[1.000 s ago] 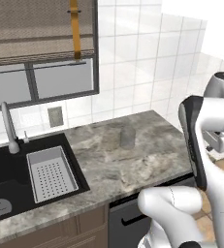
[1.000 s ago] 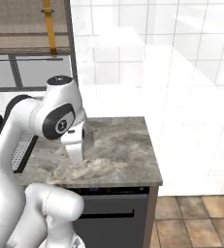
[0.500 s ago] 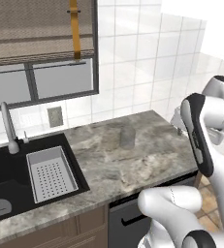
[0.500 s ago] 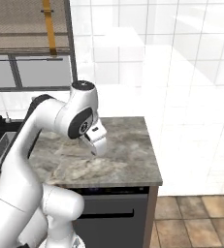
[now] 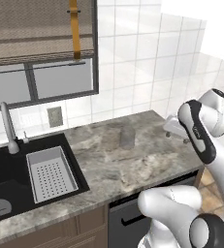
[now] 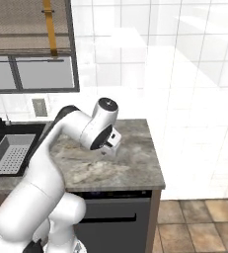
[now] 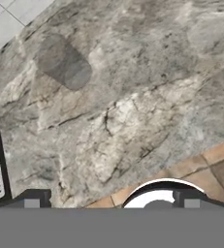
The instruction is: Move the glass cup from next to the sink to the open cabinet. Then, move the bowl with the tangerine to the fridge to clear the area for faucet cleaning.
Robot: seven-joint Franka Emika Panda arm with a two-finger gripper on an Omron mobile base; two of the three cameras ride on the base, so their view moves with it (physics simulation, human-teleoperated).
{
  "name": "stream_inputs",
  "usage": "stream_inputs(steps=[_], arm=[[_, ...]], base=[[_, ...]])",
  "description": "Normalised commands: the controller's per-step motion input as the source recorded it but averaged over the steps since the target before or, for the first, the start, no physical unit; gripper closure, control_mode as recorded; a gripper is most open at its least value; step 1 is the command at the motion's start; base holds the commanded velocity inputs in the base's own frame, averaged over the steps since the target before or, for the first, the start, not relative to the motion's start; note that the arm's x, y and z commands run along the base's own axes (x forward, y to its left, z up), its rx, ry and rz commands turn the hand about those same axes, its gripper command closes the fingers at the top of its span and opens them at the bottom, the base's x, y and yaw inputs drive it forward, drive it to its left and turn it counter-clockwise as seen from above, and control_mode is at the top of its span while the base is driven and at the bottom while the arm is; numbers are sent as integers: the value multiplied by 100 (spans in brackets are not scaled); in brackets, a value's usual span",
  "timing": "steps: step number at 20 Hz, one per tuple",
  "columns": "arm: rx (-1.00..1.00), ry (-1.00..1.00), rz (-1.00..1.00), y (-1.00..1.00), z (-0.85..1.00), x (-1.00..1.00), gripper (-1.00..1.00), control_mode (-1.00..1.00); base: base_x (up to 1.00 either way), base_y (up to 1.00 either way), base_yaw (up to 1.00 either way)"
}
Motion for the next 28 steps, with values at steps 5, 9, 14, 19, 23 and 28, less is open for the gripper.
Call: stream_inputs(steps=[5,9,14,19,23,28], arm=[[2,3,-5,4,0,61,-100,-100],[0,6,-8,61,1,100,-100,-100],[0,17,-6,73,3,100,-100,-100],[0,15,1,35,-4,54,-100,-100],[0,9,1,9,-21,14,-100,-100],[-3,8,0,-3,-32,5,-100,-100]], base=[[0,0,0],[0,0,0],[0,0,0],[0,0,0],[0,0,0],[0,0,0]])
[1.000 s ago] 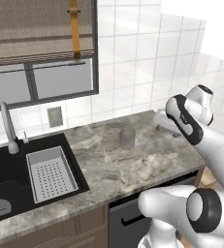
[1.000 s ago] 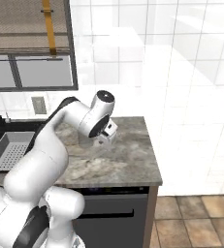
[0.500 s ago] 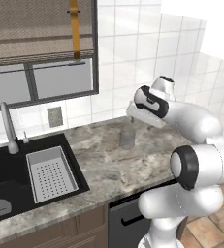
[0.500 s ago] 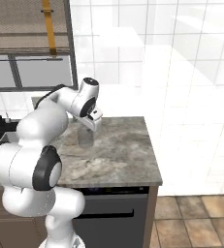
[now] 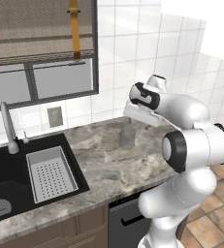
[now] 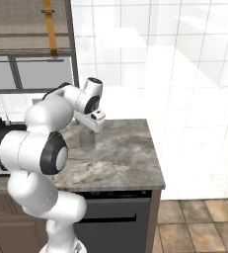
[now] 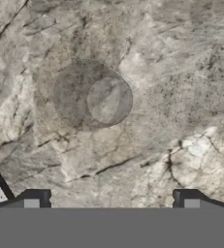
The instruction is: Move the glass cup from next to the sink to the open cabinet. Then, move the bowl with the tangerine to the fridge to clear the area for faucet cleaning.
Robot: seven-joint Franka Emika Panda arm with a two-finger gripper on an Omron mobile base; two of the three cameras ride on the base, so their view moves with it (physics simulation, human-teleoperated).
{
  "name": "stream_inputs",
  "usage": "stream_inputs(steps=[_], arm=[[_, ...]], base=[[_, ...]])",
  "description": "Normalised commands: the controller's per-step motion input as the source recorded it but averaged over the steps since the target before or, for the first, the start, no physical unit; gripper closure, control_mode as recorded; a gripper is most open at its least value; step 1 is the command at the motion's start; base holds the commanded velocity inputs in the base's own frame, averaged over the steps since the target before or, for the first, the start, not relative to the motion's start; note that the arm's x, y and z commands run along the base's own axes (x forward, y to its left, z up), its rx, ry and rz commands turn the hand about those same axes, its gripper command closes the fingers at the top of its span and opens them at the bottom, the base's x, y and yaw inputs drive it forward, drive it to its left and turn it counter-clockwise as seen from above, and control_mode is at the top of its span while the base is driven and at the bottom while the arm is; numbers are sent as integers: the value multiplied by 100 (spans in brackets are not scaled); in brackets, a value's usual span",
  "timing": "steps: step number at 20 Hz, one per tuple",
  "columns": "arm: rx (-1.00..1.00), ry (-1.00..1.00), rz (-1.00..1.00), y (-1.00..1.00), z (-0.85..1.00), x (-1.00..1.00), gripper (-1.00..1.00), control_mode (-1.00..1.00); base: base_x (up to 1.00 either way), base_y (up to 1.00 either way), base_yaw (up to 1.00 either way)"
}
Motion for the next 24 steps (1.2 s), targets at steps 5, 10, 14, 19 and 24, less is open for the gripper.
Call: stream_inputs(steps=[5,10,14,19,24], arm=[[-3,7,0,-14,-28,0,-100,-100],[-7,-5,0,0,0,20,-100,-100],[-9,-7,-2,0,-4,79,-100,-100],[-7,0,-5,1,-14,91,-100,-100],[-1,9,0,6,-12,26,-100,-100]], base=[[0,0,0],[0,0,0],[0,0,0],[0,0,0],[0,0,0]])
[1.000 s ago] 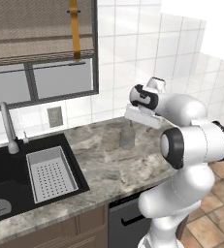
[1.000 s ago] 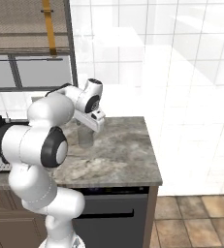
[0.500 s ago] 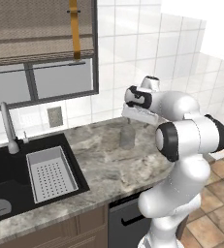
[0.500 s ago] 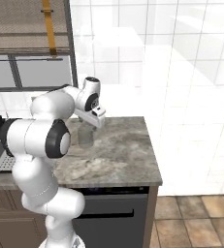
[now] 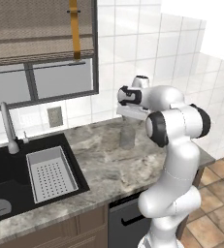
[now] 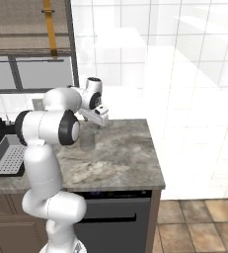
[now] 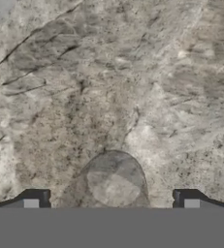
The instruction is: Move the glass cup from next to the sink to the open cabinet. Then, move the bowl with the tangerine to the fridge to clear the area for faucet cleaning.
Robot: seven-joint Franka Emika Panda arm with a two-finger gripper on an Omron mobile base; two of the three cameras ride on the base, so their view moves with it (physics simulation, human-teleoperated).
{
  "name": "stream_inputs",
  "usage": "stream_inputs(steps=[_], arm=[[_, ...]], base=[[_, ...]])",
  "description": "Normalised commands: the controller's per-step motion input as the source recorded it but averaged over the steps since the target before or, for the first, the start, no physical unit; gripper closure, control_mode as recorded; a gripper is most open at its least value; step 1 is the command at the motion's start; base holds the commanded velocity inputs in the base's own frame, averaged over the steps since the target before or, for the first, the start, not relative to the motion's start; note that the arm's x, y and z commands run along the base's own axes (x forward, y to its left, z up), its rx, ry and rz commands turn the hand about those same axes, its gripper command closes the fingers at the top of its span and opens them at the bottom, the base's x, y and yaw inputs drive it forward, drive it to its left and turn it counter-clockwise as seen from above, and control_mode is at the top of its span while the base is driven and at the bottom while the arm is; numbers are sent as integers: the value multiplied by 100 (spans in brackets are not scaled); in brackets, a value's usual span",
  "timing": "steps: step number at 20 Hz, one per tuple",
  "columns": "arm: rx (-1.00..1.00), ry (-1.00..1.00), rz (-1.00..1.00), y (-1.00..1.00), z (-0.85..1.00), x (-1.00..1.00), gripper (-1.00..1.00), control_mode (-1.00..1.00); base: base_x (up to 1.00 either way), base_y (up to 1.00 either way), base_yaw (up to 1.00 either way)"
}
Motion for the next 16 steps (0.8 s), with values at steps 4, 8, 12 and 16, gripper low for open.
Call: stream_inputs(steps=[4,8,12,16], arm=[[0,18,0,0,-43,23,-100,-100],[-1,17,0,0,-52,21,-100,-100],[-1,13,0,0,-40,15,-100,-100],[0,10,0,0,-28,3,-100,-100]], base=[[0,0,0],[0,0,0],[0,0,0],[0,0,0]])
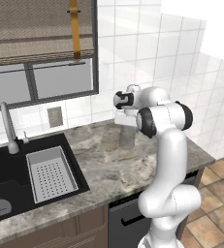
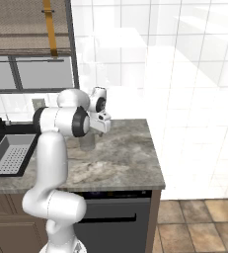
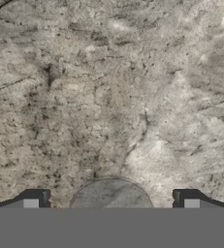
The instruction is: Move the glass cup from next to the sink to the open cabinet. Then, move the bowl with the tangerine to the fridge to clear the area for faucet cleaning.
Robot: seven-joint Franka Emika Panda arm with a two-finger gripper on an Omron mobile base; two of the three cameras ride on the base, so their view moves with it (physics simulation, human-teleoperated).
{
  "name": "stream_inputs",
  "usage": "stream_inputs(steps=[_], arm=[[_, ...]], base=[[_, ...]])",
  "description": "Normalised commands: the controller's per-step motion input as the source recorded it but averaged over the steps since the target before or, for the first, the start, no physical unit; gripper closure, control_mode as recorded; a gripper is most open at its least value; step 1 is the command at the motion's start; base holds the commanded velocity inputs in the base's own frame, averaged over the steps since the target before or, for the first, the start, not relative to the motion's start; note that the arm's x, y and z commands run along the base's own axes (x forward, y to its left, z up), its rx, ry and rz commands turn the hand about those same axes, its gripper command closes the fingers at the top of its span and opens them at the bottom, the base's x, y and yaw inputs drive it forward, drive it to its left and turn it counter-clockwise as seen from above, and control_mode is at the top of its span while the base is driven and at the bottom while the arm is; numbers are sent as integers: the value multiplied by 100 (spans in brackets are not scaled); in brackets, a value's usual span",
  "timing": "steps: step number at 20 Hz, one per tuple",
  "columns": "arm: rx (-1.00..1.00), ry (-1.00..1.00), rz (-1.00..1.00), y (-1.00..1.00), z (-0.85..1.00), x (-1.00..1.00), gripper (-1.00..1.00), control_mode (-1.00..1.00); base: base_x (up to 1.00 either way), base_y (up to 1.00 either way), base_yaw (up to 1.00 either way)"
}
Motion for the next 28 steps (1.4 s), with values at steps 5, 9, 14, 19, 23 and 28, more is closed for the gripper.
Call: stream_inputs(steps=[5,9,14,19,23,28], arm=[[0,7,0,0,-24,0,-100,-100],[0,7,0,0,-37,0,-100,-100],[0,3,0,0,-30,2,-100,-100],[0,0,0,0,-19,7,-100,-100],[0,0,0,0,-13,5,-100,-100],[0,0,0,0,-4,0,-100,-100]], base=[[0,0,0],[0,0,0],[0,0,0],[0,0,0],[0,0,0],[0,0,0]])
